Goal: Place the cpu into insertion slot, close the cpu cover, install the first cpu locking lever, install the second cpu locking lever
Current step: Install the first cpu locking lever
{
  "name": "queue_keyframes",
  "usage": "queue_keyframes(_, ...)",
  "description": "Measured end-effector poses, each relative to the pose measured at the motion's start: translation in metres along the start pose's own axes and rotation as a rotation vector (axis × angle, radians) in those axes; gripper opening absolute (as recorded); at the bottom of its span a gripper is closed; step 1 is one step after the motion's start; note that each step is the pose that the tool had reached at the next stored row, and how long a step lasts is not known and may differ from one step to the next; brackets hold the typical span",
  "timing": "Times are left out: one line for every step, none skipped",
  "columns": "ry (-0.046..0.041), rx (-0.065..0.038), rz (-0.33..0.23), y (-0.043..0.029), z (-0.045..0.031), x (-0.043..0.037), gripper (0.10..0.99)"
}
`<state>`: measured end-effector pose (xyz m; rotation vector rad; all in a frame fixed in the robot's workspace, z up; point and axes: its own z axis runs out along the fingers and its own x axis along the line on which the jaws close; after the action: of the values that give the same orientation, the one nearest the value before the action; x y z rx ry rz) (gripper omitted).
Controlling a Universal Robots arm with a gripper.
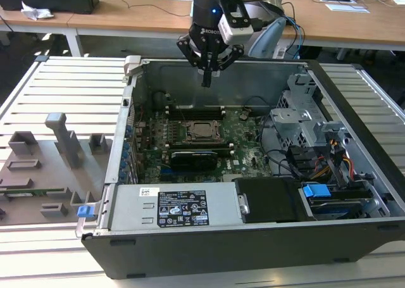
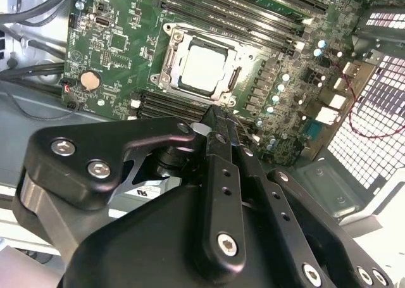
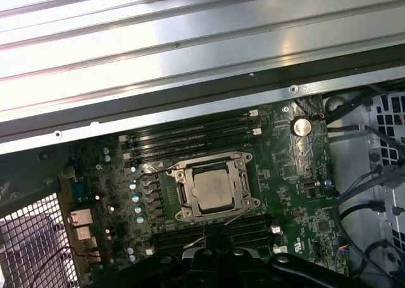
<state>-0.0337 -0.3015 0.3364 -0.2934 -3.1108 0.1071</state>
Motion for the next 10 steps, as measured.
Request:
queue_keyframes(0.0005, 0.003, 0.000, 0.0001, 0.0001, 0.0000, 0.106)
queue_keyframes(0.0047, 0.011, 0.000, 0.0001, 0.0004, 0.0000, 0.106)
queue_keyframes(0.0156, 0.025, -0.001, 0.0001, 0.0007, -0.0002, 0.106)
queue_keyframes(0.0174, 0.026, -0.001, 0.0001, 0.0007, -0.0002, 0.106)
queue_keyframes(0.0584, 0.034, -0.004, 0.0004, 0.0011, -0.0013, 0.106)
queue_keyframes(0.0720, 0.036, -0.006, 0.0004, 0.0012, -0.0016, 0.106)
queue_keyframes(0.0731, 0.037, -0.006, 0.0004, 0.0011, -0.0016, 0.106)
queue_keyframes(0.0735, 0.037, -0.005, 0.0004, 0.0011, -0.0015, 0.106)
queue_keyframes(0.0736, 0.037, -0.005, 0.0004, 0.0011, -0.0014, 0.106)
queue_keyframes(0.0735, 0.037, -0.005, 0.0003, 0.0012, -0.0009, 0.106)
